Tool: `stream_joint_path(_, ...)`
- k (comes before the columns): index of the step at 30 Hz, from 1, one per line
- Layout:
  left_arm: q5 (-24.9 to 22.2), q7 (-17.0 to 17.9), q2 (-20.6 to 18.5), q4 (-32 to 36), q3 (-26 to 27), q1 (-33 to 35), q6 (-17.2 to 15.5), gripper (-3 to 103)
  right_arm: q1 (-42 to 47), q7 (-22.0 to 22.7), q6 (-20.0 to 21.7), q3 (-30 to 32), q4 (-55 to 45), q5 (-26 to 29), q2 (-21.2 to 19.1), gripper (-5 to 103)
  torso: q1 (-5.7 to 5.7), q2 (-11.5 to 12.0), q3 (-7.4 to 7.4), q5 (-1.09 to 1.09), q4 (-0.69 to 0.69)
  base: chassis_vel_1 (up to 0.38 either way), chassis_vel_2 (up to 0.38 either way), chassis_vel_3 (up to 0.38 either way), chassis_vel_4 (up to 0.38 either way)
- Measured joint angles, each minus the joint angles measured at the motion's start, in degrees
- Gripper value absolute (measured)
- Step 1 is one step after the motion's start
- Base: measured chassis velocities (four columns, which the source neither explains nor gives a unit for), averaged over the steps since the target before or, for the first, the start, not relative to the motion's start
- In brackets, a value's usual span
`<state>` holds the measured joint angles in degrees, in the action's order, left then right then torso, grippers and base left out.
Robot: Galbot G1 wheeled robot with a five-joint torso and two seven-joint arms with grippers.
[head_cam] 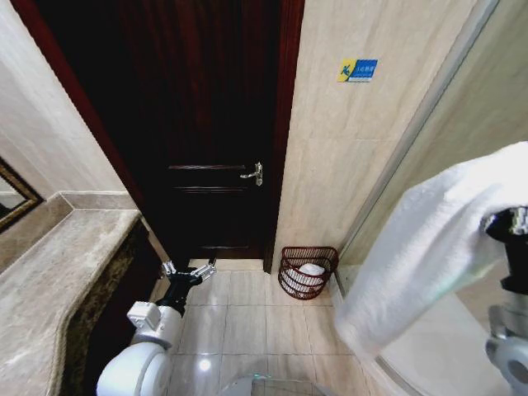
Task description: Discard the used towel into the hamper.
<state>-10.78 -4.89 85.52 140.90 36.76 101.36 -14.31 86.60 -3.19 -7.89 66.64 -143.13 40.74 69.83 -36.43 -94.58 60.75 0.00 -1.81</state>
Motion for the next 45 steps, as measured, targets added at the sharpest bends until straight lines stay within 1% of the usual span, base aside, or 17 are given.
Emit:
stream_joint_path(2, 0.00, 0.00, 0.00, 0.00, 0.00, 0.00, 0.00, 100, -0.83, 0.03, 0.00, -0.61, 0.40, 0.08, -0.40, 5, 0.00, 0.00, 0.00, -0.03, 0.00, 0.000, 0.000, 0.000, 0.000)
stream_joint_path(4, 0.00, 0.00, 0.00, 0.00, 0.00, 0.00, 0.00, 100, -3.23, -0.03, -0.37, -2.08, 2.22, 0.17, -1.17, 5, 0.00, 0.00, 0.00, 0.00, 0.00, 0.000, 0.000, 0.000, 0.000)
stream_joint_path(9, 0.00, 0.00, 0.00, 0.00, 0.00, 0.00, 0.00, 100, -6.07, -0.37, -0.65, -4.10, 4.54, -0.47, -1.44, 5, 0.00, 0.00, 0.00, 0.00, 0.00, 0.000, 0.000, 0.000, 0.000)
stream_joint_path(13, 0.00, 0.00, 0.00, 0.00, 0.00, 0.00, 0.00, 100, -8.89, -1.25, 1.51, -5.97, 5.89, -1.71, -0.98, 5, 0.00, 0.00, 0.00, -0.01, 0.02, 0.000, 0.000, 0.000, 0.000)
stream_joint_path(15, 0.00, 0.00, 0.00, 0.00, 0.00, 0.00, 0.00, 100, -9.50, -1.33, 1.83, -6.55, 6.24, -2.14, -0.83, 5, 0.00, 0.00, 0.00, -0.01, 0.01, 0.000, 0.000, 0.000, 0.000)
stream_joint_path(17, 0.00, 0.00, 0.00, 0.00, 0.00, 0.00, 0.00, 100, -10.81, -1.45, 3.14, -7.94, 7.15, -4.04, -0.18, 5, 0.00, 0.00, 0.00, 0.00, 0.01, 0.000, 0.000, 0.000, 0.000)
stream_joint_path(21, 0.00, 0.00, 0.00, 0.00, 0.00, 0.00, 0.00, 100, -11.89, -1.47, 3.55, -10.46, 7.69, -5.64, 0.80, 5, 0.00, 0.00, 0.00, -0.01, 0.01, 0.000, 0.000, 0.000, 0.000)
stream_joint_path(25, 0.00, 0.00, 0.00, 0.00, 0.00, 0.00, 0.00, 100, -12.64, -1.51, 3.62, -12.29, 8.05, -6.50, 0.76, 5, 0.00, 0.00, 0.00, 0.00, 0.01, 0.000, 0.000, 0.000, 0.000)
stream_joint_path(34, 0.00, 0.00, 0.00, 0.00, 0.00, 0.00, 0.00, 100, -12.97, -1.57, 3.62, -13.00, 8.25, -6.60, -0.52, 5, 0.02, 0.00, -0.01, -0.01, 0.01, -0.012, 0.013, 0.011, -0.010)
stream_joint_path(38, 0.00, 0.00, 0.00, 0.00, 0.00, 0.00, 0.00, 100, -13.08, -1.70, 3.62, -12.90, 8.21, -6.35, -0.67, 5, 0.00, 0.00, 0.00, 0.01, 0.00, -0.088, 0.081, 0.084, -0.082)
stream_joint_path(45, 0.00, 0.00, 0.00, 0.00, 0.00, 0.00, 0.00, 100, -13.50, -1.90, 4.01, -12.34, 7.35, -6.37, -0.72, 5, -0.02, 0.00, 0.00, 0.00, 0.01, -0.127, 0.108, 0.111, -0.107)
